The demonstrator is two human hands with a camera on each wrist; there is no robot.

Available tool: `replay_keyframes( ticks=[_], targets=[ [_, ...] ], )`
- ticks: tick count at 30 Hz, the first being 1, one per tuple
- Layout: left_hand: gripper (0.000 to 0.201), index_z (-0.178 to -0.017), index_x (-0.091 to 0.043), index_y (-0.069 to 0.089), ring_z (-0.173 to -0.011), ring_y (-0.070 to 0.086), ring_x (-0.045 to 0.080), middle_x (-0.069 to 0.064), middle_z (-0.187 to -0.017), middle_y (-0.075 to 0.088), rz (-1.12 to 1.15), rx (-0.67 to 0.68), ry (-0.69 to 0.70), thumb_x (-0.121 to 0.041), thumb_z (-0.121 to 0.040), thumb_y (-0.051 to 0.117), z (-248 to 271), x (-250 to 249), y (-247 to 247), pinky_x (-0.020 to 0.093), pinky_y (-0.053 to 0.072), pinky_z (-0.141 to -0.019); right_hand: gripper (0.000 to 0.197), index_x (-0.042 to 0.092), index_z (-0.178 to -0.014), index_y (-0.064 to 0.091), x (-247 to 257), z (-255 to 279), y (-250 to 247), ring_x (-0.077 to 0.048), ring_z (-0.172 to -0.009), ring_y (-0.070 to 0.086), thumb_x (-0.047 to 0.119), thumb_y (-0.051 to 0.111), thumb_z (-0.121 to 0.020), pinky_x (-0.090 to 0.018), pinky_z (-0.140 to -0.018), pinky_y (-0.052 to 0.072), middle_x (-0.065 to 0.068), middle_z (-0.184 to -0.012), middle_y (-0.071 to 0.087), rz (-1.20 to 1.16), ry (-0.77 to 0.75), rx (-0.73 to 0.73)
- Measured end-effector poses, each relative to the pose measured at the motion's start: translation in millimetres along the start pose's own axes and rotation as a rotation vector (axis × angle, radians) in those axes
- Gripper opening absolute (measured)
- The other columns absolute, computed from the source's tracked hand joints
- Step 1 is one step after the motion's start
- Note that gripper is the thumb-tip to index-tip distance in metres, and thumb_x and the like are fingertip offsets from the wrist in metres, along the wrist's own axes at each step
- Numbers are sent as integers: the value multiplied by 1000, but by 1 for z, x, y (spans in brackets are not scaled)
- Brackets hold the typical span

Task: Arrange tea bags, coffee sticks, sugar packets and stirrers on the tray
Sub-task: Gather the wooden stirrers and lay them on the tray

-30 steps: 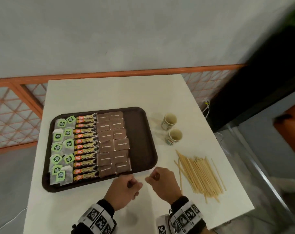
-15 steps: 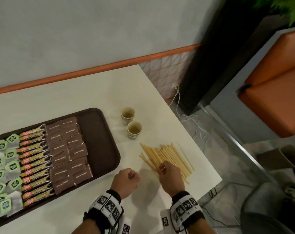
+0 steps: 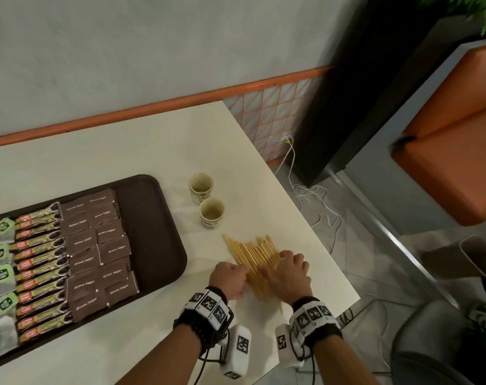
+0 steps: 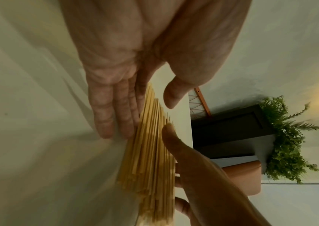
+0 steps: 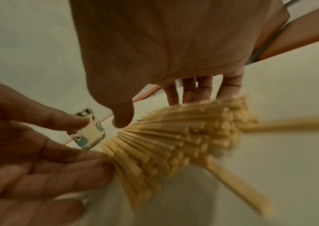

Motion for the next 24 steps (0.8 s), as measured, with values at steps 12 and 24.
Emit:
replay_keyframes(
  ticks=[12,24],
  targets=[
    [41,-112,2,59,-75,67,27,19,-103,73,24,63,-139,-33,-92,57,-10,-21,7,32,46,-70,66,17,-117,33,25,14,29,-26,-110,38,52,63,-70,-45,-90,45,-3,-114,35,192,3,43],
    [32,-110,5,64,-109,64,34,23,-115,66,-259,21,-70,-19,-96,47,-21,-33,0,37,50,-84,36,7,-116,46,59,8,52,-28,-105,52,26,60,-89,-31,-81,44,-12,-117,53,183,-52,-1]
  ],
)
Point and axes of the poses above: each hand's wrist, its own z-axis away from the middle knuckle, its own y-axis out of the palm, x = y × z, the point moved 2 cm from there along -z, towards the middle knuckle
